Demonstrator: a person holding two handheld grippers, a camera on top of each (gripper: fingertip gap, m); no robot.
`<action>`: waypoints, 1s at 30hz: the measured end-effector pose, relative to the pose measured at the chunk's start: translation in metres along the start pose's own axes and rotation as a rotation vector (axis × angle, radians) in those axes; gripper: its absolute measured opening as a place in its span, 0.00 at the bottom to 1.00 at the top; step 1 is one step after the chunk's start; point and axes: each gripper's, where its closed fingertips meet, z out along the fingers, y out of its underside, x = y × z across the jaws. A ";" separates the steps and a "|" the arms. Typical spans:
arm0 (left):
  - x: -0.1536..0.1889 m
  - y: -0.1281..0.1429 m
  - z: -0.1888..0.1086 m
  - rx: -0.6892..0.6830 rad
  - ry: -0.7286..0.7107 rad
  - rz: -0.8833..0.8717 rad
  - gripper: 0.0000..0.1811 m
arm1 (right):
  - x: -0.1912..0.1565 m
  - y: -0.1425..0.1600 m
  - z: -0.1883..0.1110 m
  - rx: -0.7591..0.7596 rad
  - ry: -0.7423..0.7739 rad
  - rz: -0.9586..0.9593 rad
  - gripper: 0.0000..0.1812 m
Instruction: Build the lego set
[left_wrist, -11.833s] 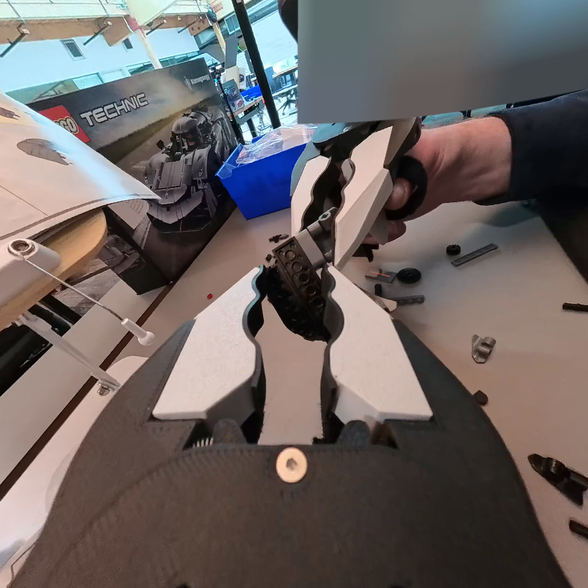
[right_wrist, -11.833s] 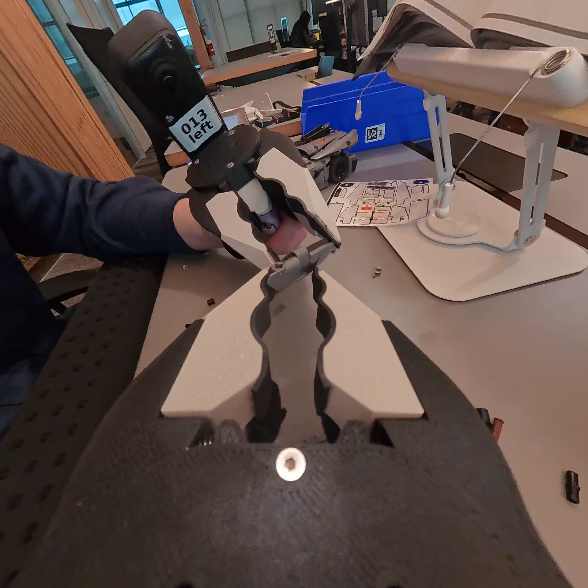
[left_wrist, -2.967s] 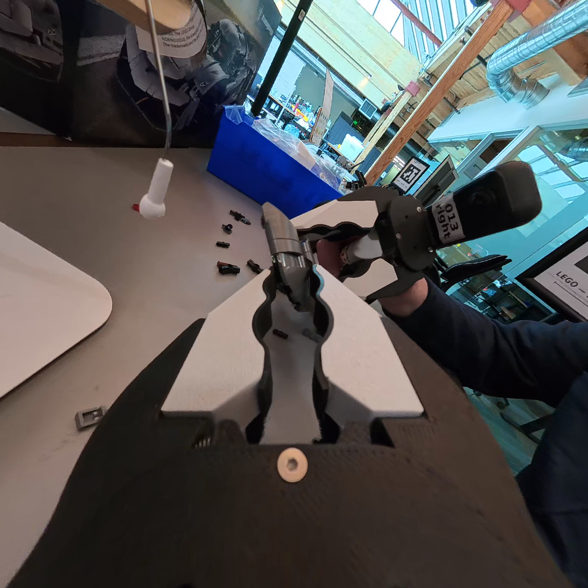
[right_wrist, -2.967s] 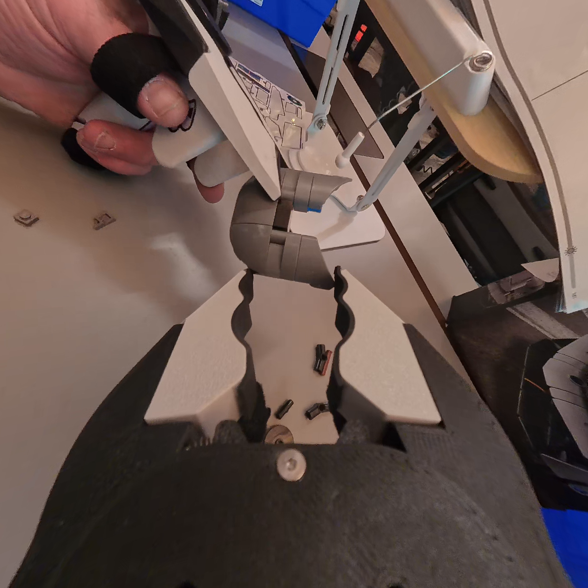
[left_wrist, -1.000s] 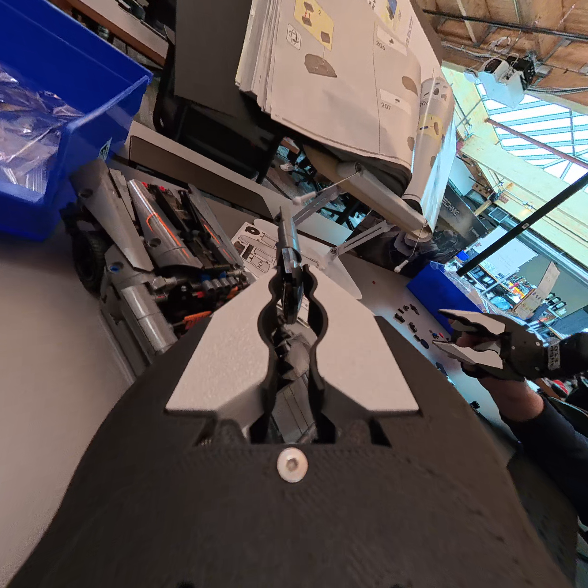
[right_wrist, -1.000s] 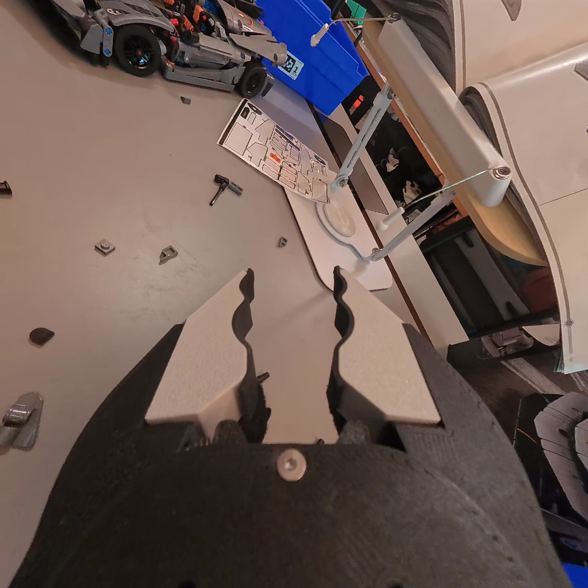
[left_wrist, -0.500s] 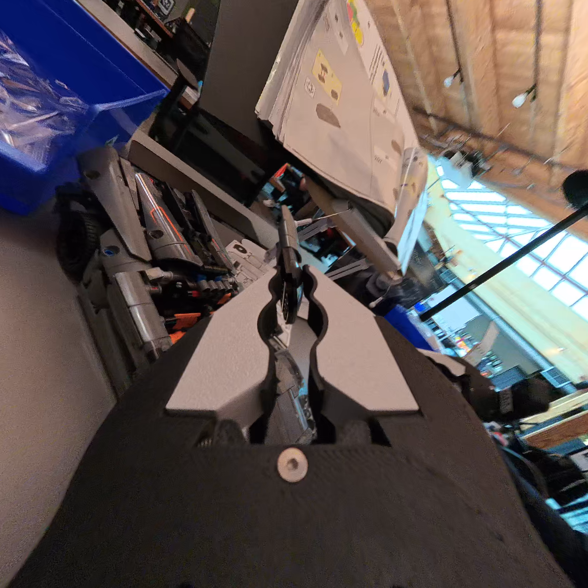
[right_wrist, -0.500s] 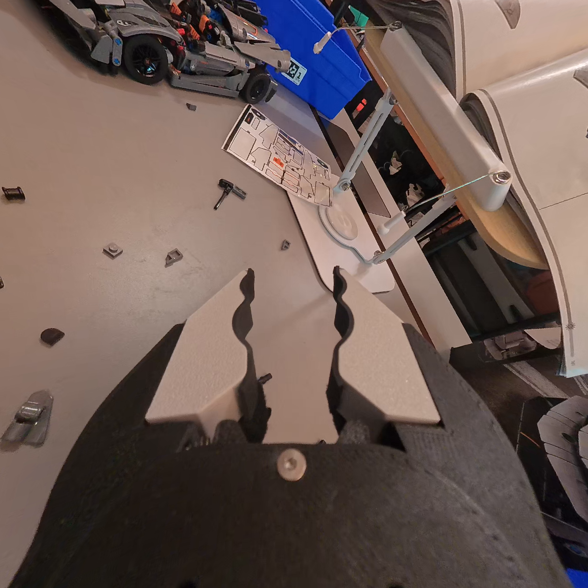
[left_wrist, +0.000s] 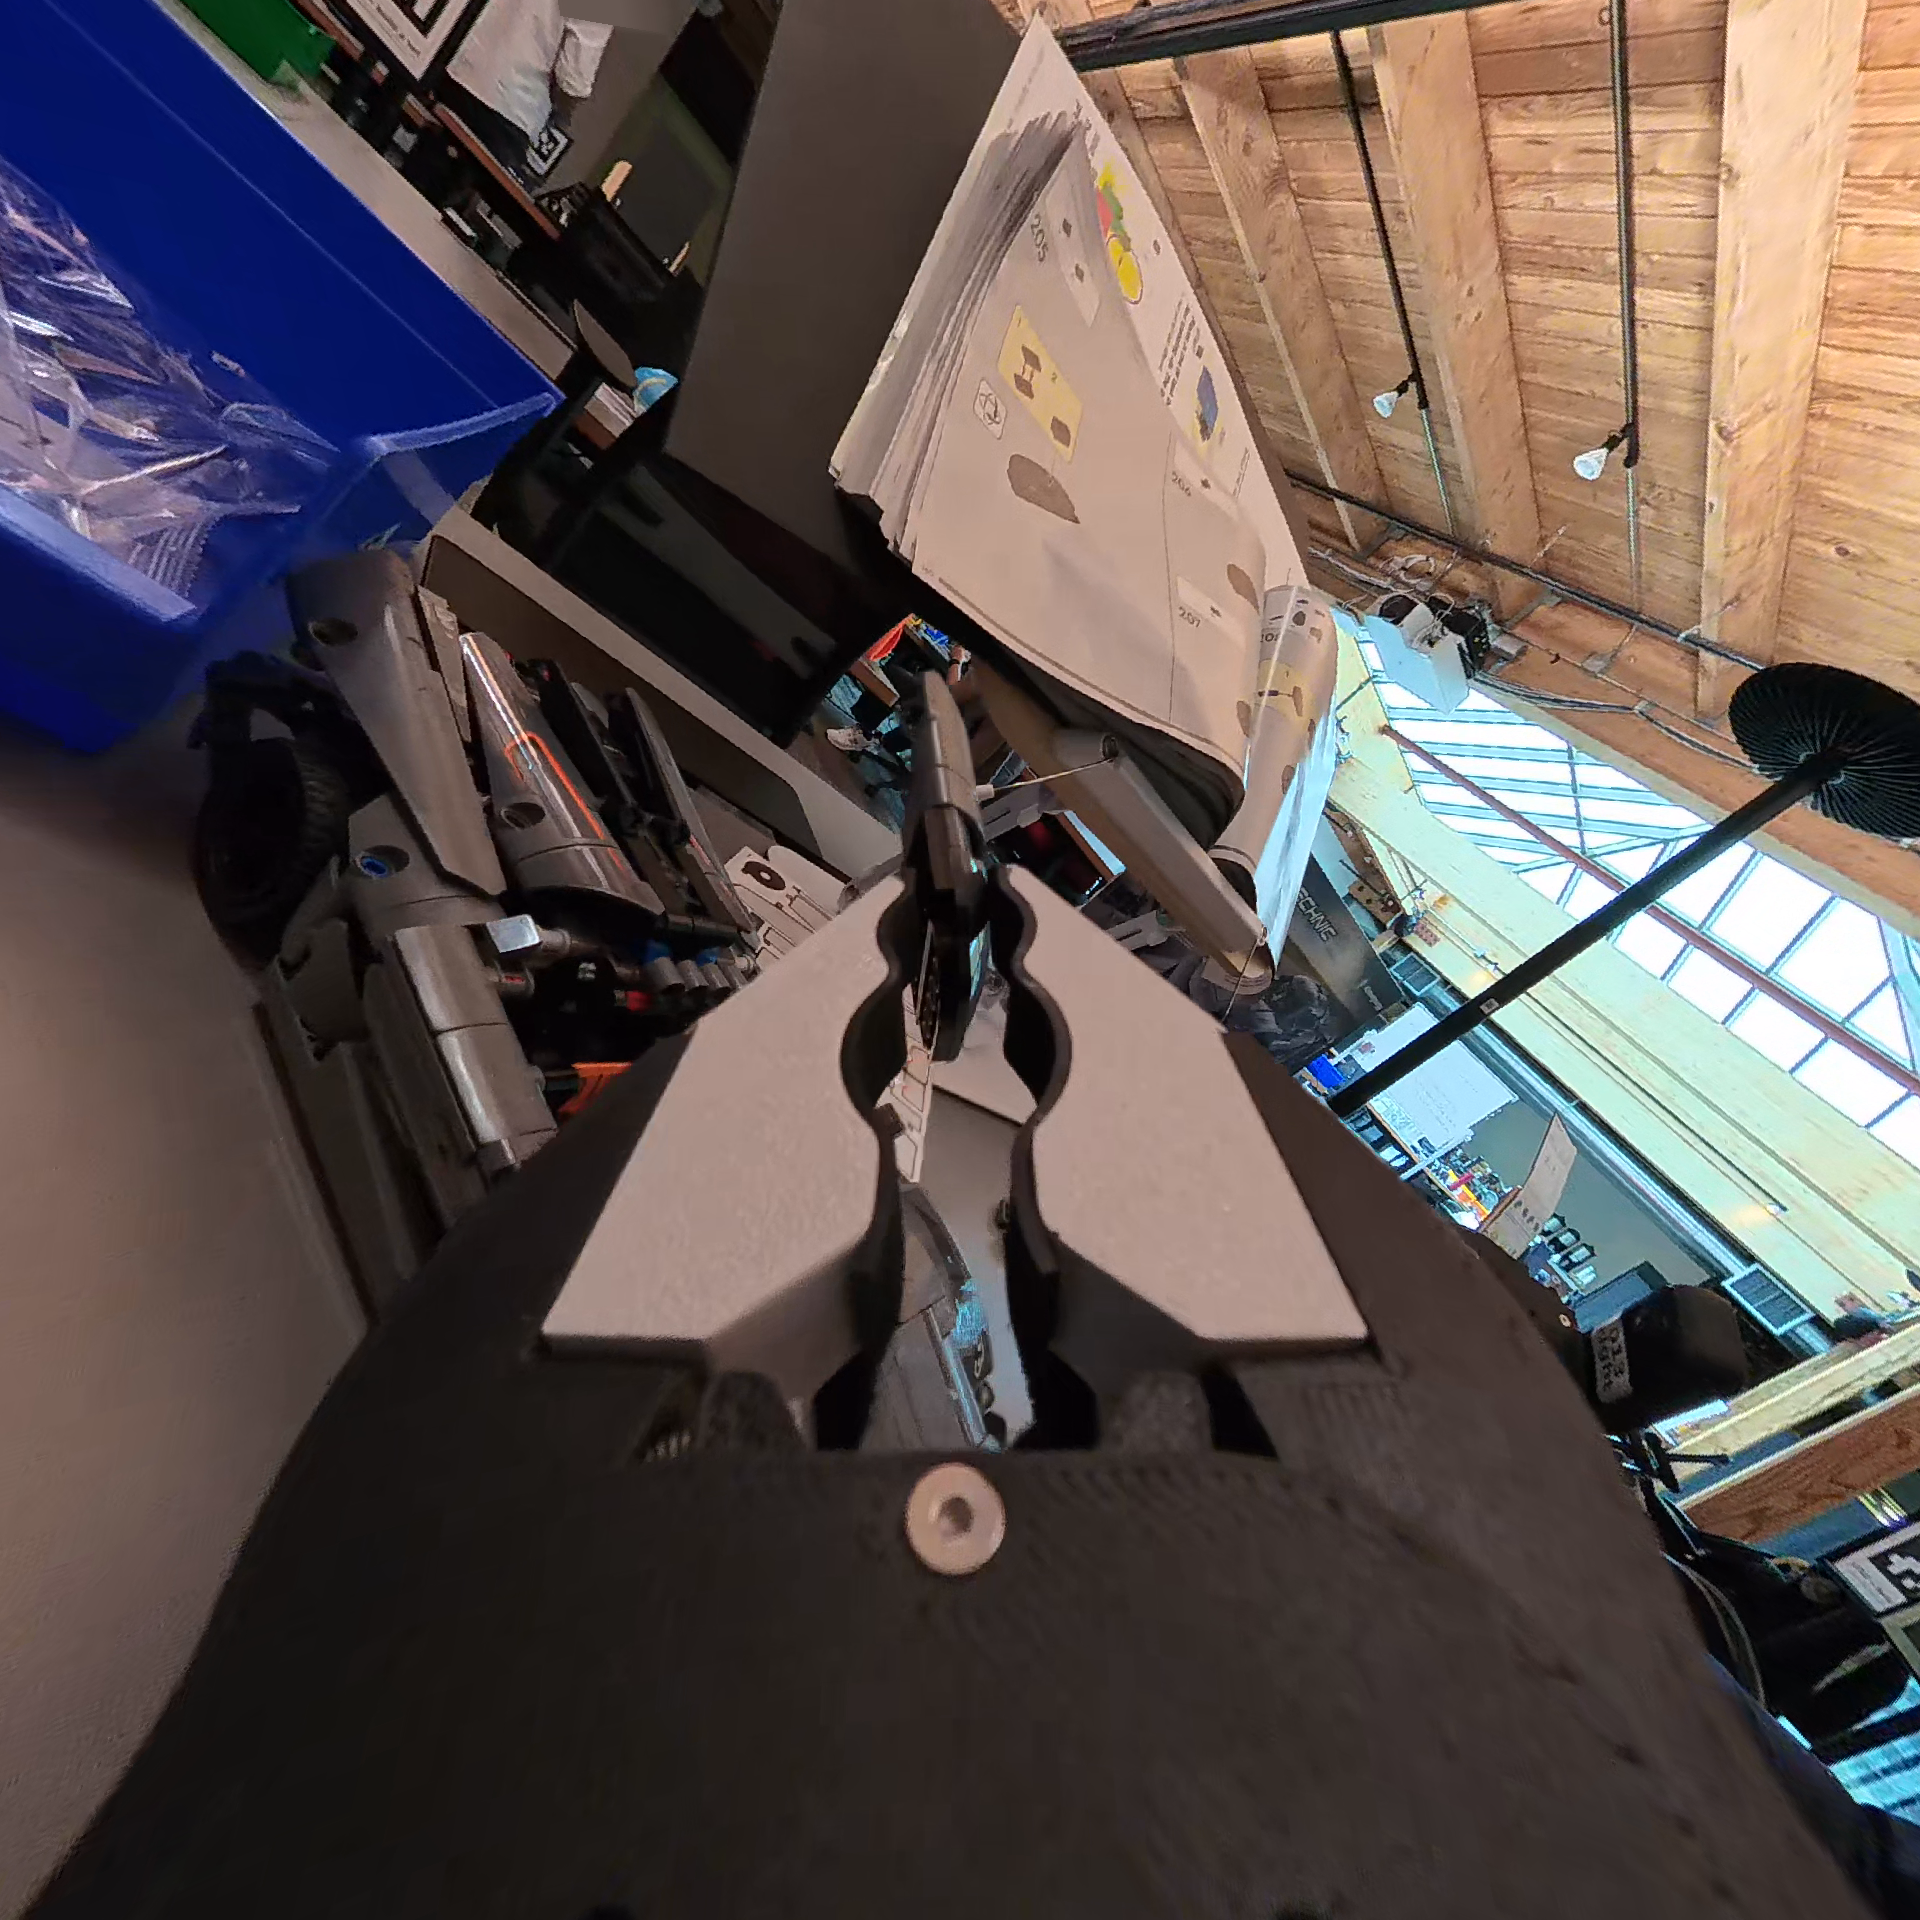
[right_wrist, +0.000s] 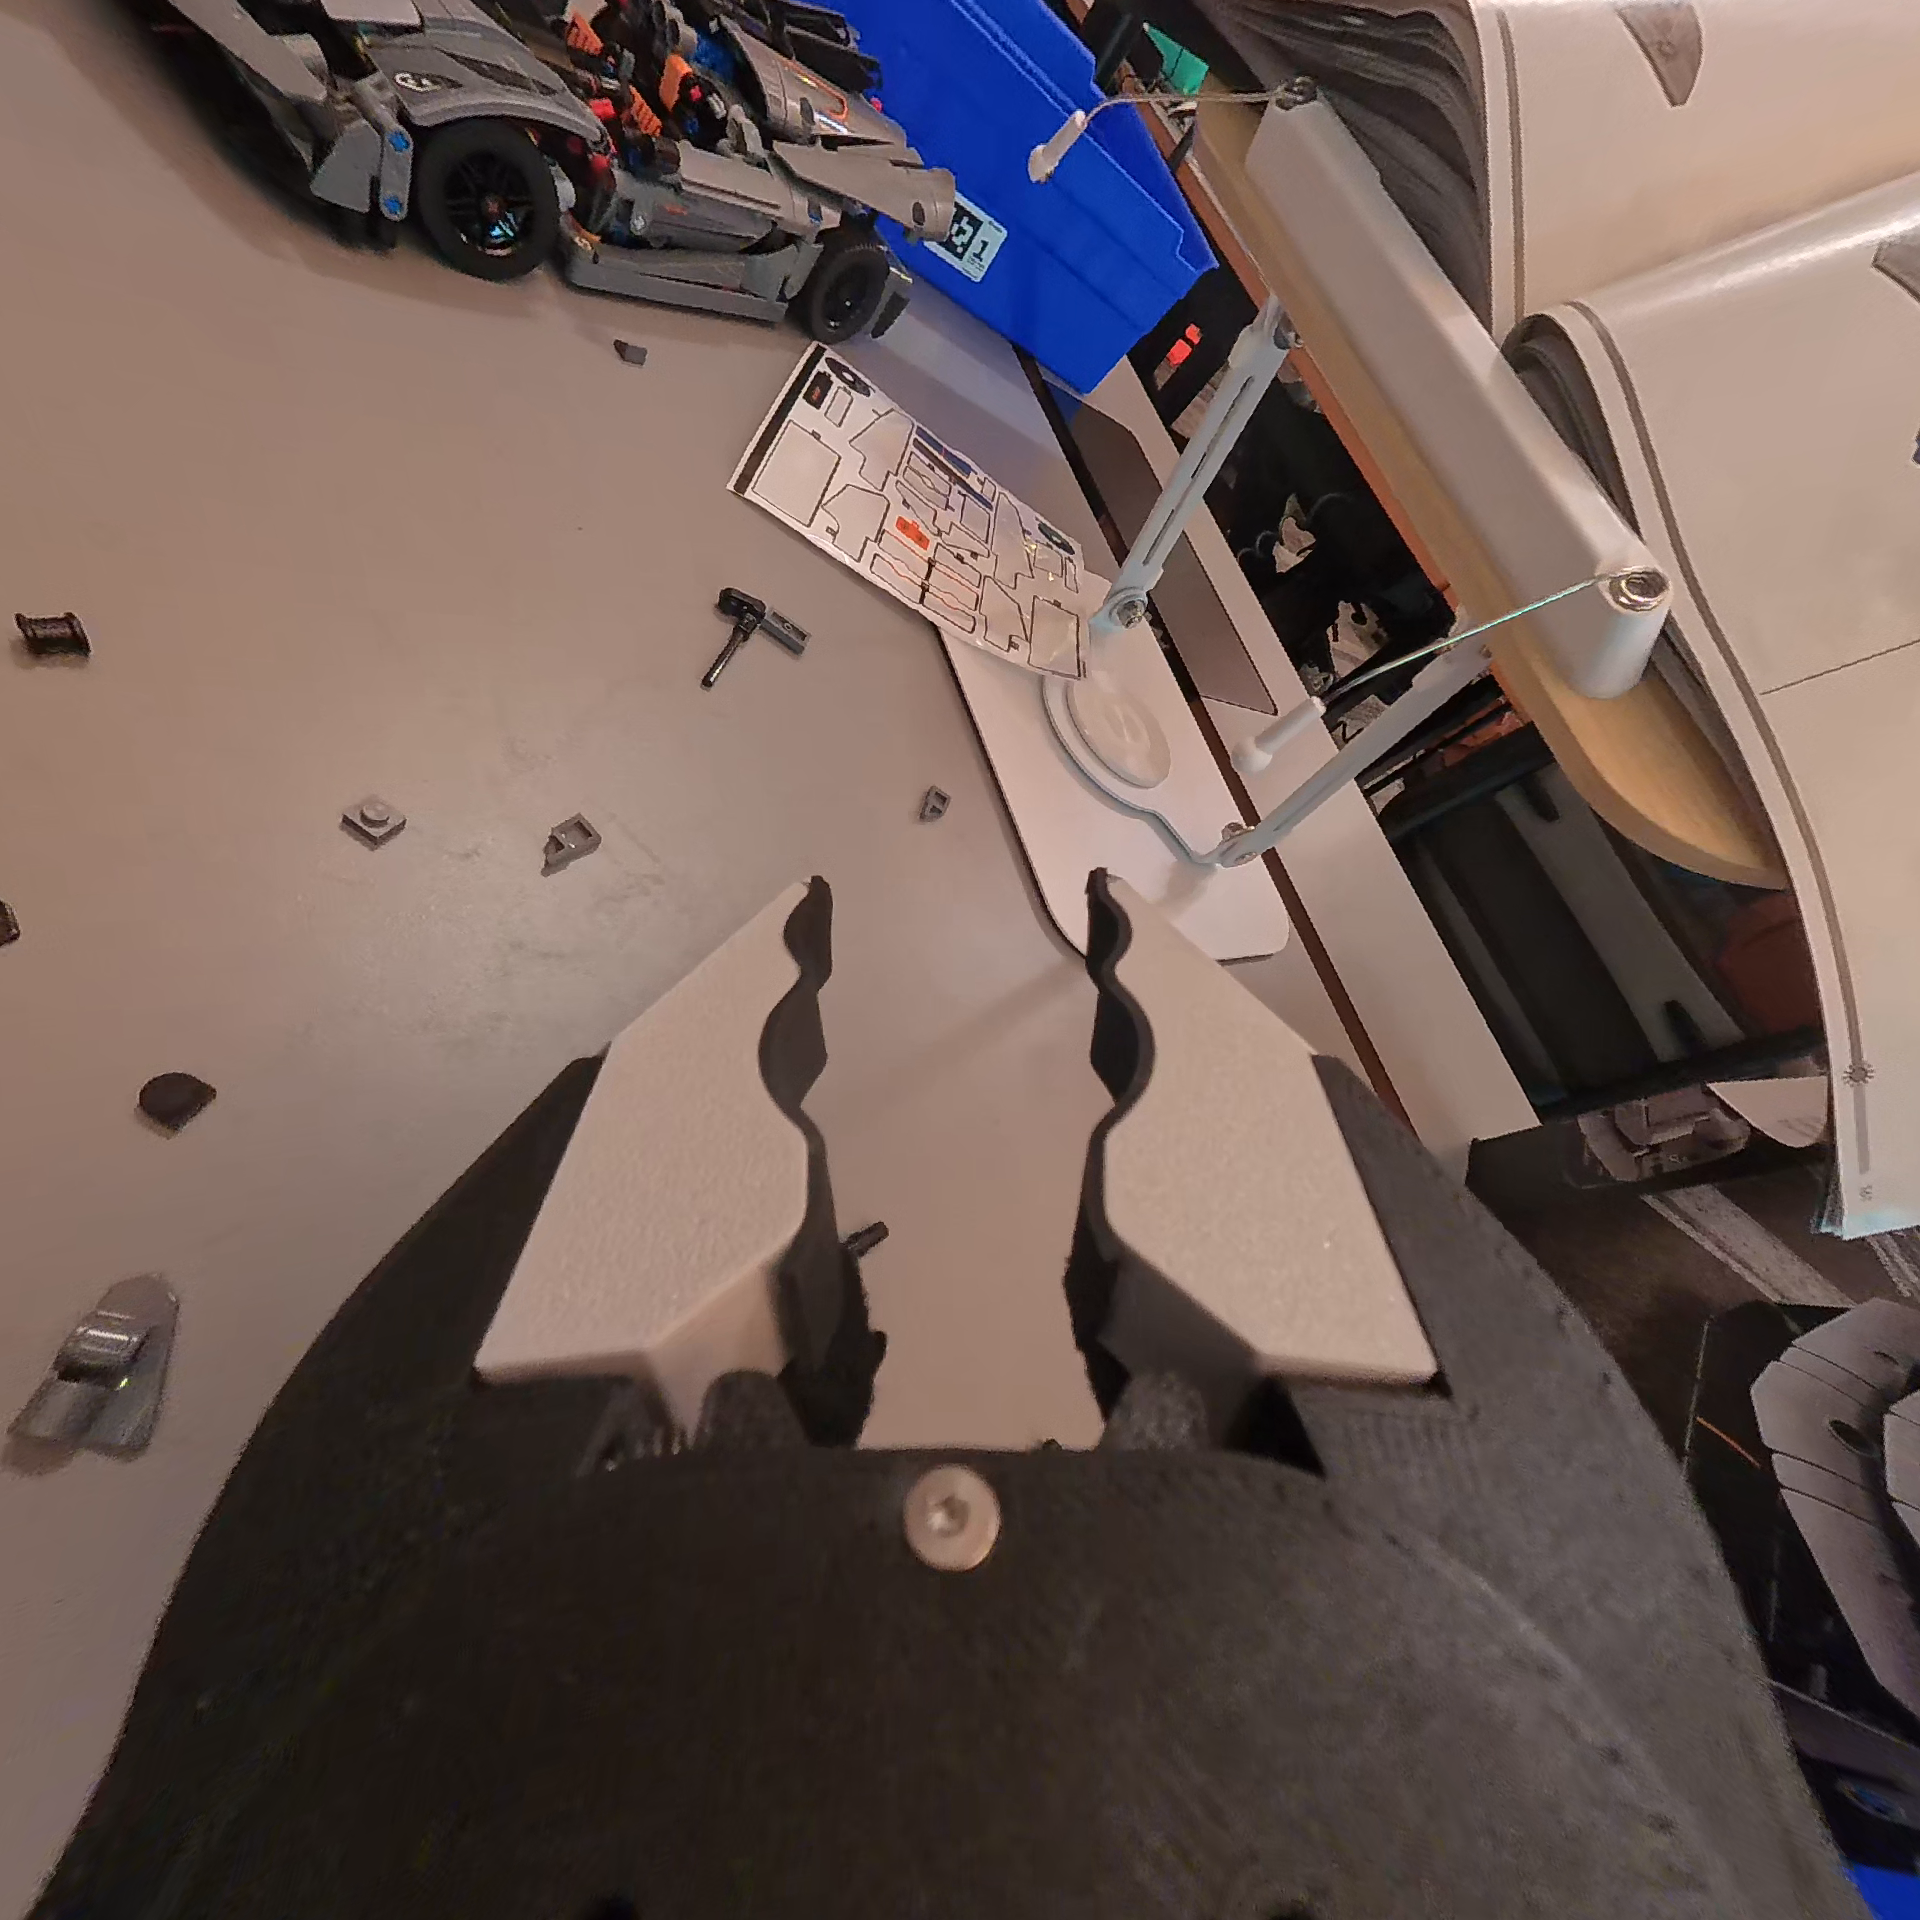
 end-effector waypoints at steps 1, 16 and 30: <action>0.002 0.000 0.001 -0.001 0.014 0.000 0.06 | 0.000 0.000 0.000 0.001 0.001 0.001 0.27; 0.023 0.000 0.000 0.002 0.135 0.005 0.05 | -0.001 -0.003 -0.001 0.006 -0.005 -0.004 0.26; 0.034 0.001 0.003 0.002 0.155 0.030 0.05 | -0.003 -0.020 0.007 0.035 0.018 -0.002 0.27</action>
